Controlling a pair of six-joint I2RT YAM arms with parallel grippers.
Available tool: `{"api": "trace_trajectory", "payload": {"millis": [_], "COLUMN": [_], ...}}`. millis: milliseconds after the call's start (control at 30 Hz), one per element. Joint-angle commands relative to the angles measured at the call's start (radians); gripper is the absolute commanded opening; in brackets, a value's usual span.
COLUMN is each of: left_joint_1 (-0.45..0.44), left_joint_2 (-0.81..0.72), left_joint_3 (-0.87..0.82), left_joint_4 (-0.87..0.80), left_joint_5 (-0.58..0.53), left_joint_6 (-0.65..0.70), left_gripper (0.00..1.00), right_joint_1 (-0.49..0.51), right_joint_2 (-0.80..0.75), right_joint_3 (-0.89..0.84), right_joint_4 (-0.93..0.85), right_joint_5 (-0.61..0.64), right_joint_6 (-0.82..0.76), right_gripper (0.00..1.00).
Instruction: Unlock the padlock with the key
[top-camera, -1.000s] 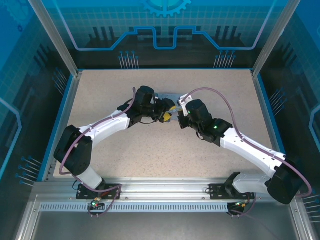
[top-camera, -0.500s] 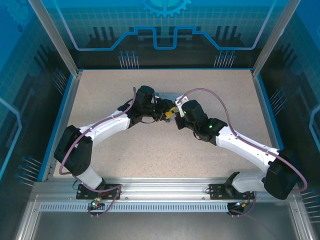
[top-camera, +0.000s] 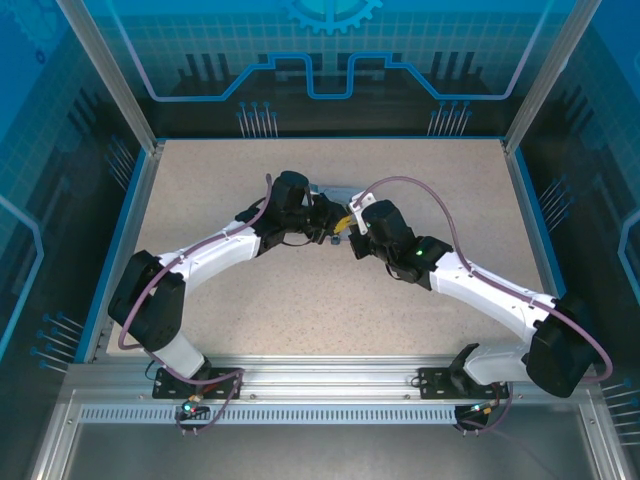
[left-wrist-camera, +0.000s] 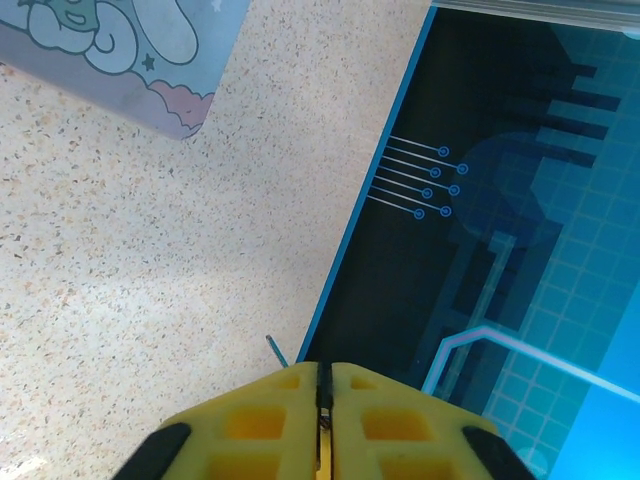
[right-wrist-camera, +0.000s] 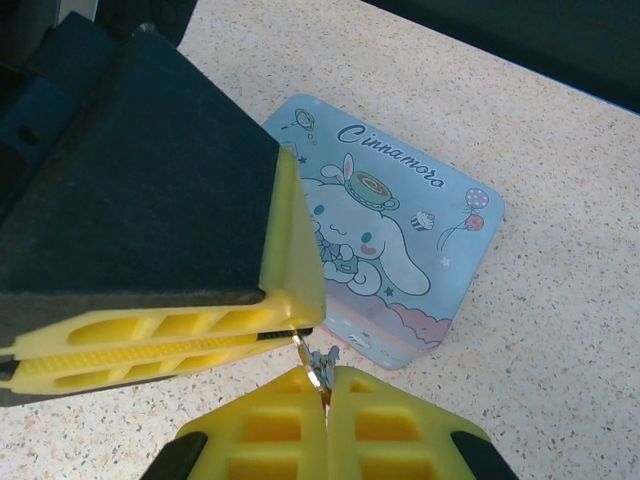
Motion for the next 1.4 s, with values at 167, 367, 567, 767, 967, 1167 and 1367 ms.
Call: {"api": "trace_trajectory", "payload": {"millis": [167, 367, 567, 767, 967, 1167, 1367], "left_joint_1": [-0.004, 0.023, 0.027, 0.023, 0.024, 0.023, 0.02], "left_joint_2": [0.019, -0.028, -0.079, -0.136, -0.18, -0.156, -0.133], "left_joint_3": [0.017, -0.052, -0.06, -0.105, -0.194, -0.248, -0.257], "left_joint_4": [0.031, 0.157, 0.184, 0.242, 0.382, 0.554, 0.643], "left_joint_5": [-0.01, -0.061, -0.108, -0.231, -0.319, -0.324, -0.322], "left_joint_6": [0.054, 0.224, 0.406, 0.529, 0.592, 0.556, 0.557], "left_gripper": [0.0, 0.0, 0.0, 0.0, 0.0, 0.0, 0.0], "right_joint_1": [-0.004, -0.131, -0.205, -0.334, -0.43, -0.442, -0.438], "right_joint_2": [-0.045, -0.154, -0.142, -0.129, -0.061, 0.027, 0.09], "right_joint_3": [0.012, 0.075, 0.166, 0.137, 0.084, 0.023, 0.127], "right_joint_4": [-0.042, -0.225, -0.347, -0.208, 0.007, 0.264, 0.095], "right_joint_5": [0.018, -0.202, -0.282, -0.494, -0.726, -0.817, -0.715], "right_joint_6": [0.054, 0.171, 0.25, 0.434, 0.632, 0.847, 0.873], "right_gripper": [0.27, 0.8, 1.0, 1.0, 1.0, 1.0, 1.0]}}
